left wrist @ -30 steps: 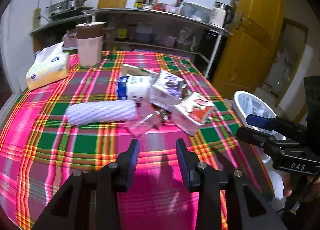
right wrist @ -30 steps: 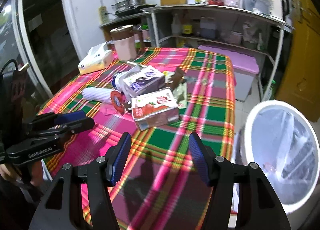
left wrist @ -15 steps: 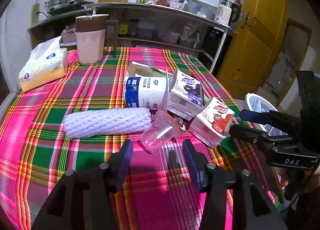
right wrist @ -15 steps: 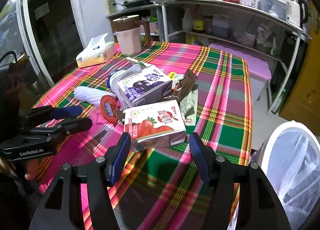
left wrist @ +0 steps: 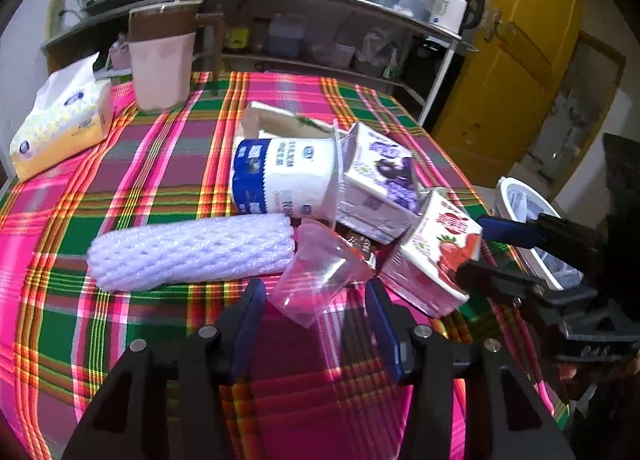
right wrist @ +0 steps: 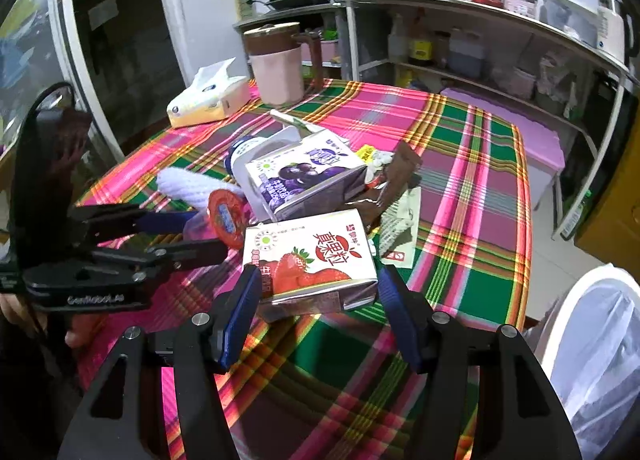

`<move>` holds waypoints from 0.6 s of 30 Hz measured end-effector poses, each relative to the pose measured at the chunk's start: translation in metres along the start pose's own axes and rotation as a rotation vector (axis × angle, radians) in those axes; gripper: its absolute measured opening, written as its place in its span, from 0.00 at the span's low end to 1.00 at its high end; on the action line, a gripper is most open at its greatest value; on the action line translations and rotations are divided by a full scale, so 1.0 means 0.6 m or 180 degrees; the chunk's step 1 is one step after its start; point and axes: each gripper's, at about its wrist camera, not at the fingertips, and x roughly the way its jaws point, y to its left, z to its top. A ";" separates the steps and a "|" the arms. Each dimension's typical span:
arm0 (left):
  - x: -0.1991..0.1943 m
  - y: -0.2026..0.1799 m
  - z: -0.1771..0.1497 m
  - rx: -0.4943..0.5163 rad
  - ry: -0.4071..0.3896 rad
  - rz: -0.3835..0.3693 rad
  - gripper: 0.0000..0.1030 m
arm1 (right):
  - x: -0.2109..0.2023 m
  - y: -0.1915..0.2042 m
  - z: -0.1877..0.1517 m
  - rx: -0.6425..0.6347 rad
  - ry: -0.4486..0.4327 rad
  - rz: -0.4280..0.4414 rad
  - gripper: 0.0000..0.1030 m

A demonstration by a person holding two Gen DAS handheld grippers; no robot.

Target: Collect trash

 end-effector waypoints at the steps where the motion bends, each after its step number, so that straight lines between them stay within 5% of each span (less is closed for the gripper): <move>1: 0.001 0.002 0.001 -0.0028 -0.0003 -0.0023 0.50 | 0.001 0.004 0.000 -0.0042 0.0009 -0.0014 0.60; 7: 0.002 0.012 0.002 -0.0063 -0.0009 0.0022 0.31 | 0.000 0.018 -0.002 -0.0171 0.0005 -0.0018 0.60; 13: -0.012 0.013 -0.005 -0.0052 -0.0088 0.0020 0.28 | 0.009 -0.002 0.000 0.0175 0.0125 0.0094 0.59; 18: -0.020 0.006 -0.013 -0.0031 -0.0101 0.0014 0.28 | 0.001 -0.014 0.000 0.0417 0.0102 0.0159 0.45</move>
